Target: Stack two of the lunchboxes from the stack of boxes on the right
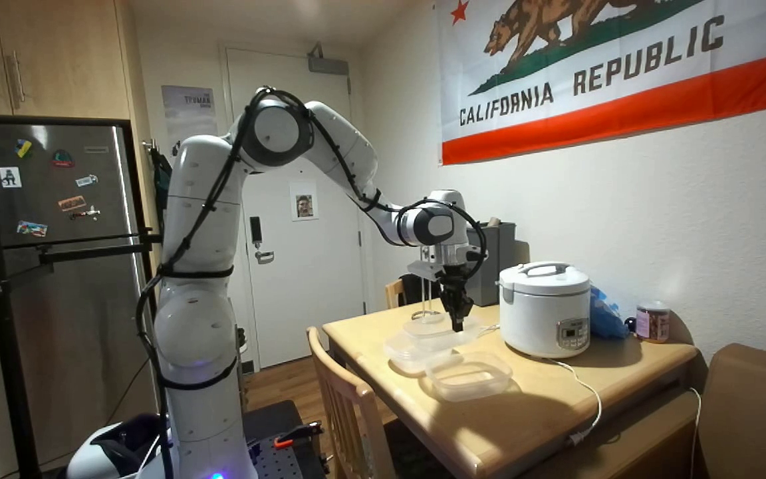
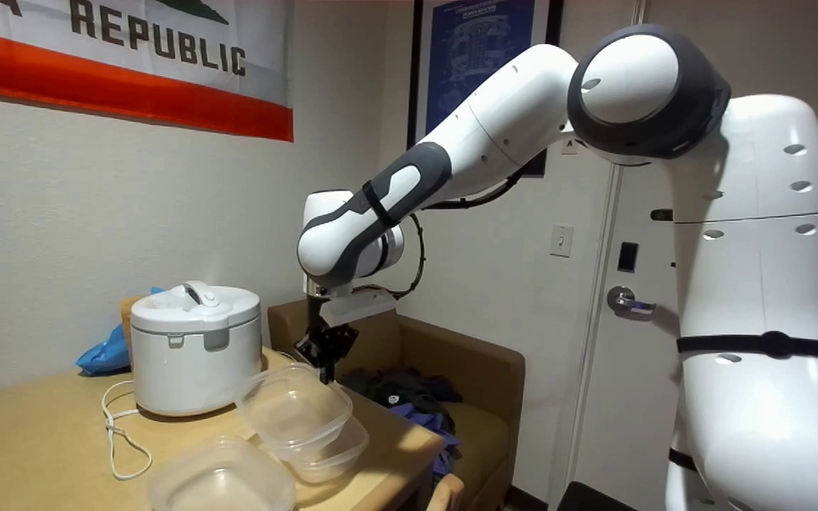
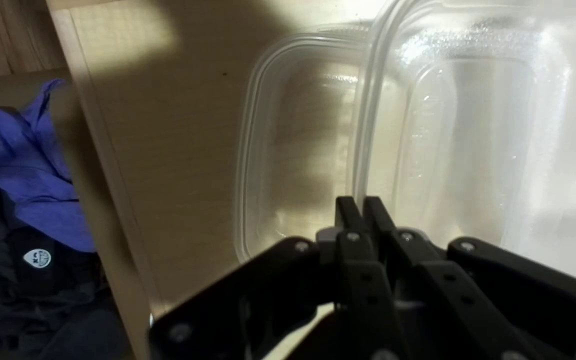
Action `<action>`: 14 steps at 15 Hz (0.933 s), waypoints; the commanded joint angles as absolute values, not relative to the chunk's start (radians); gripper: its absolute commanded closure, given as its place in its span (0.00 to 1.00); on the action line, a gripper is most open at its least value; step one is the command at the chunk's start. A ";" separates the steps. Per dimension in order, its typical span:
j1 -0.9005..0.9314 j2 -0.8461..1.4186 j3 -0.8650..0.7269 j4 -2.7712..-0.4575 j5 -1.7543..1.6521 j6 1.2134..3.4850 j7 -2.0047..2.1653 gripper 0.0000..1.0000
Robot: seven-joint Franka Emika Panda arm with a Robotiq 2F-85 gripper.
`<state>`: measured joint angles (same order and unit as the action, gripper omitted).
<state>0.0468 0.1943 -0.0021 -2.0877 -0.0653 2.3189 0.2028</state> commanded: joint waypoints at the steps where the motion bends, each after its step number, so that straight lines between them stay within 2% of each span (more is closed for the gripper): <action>1: 0.032 0.172 -0.009 -2.133 -0.049 2.351 0.199 0.98; 14: -0.012 0.219 -0.027 -2.185 0.020 2.487 0.187 0.98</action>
